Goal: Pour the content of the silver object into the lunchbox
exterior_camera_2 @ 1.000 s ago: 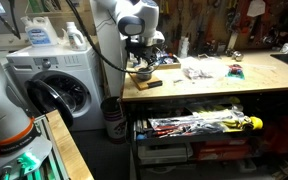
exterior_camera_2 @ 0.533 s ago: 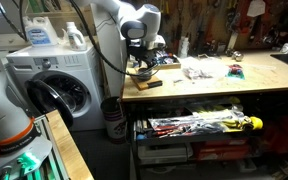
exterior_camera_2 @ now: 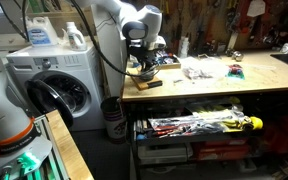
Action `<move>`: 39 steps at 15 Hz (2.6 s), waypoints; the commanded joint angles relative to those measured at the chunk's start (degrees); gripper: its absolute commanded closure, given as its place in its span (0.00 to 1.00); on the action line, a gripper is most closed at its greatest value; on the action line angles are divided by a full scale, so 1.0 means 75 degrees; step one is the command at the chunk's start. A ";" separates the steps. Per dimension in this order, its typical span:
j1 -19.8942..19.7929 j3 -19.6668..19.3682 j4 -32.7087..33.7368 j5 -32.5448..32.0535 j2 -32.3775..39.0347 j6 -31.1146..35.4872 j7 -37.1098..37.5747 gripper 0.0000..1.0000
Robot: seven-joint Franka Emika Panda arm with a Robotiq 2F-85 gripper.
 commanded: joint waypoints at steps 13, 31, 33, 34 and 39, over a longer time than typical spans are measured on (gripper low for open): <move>-0.0093 0.0055 0.0152 -0.0415 -0.0129 -0.0320 0.0627 0.99; 0.0488 0.0197 0.0532 -0.2503 -0.1139 -0.1146 0.2181 0.99; 0.0520 0.0283 0.0706 -0.2135 -0.1155 -0.1507 0.2063 0.99; 0.0527 0.0336 0.0792 -0.1910 -0.1151 -0.1686 0.1939 0.99; 0.0298 0.0375 0.1246 -0.0059 -0.0937 -0.2888 0.1270 0.99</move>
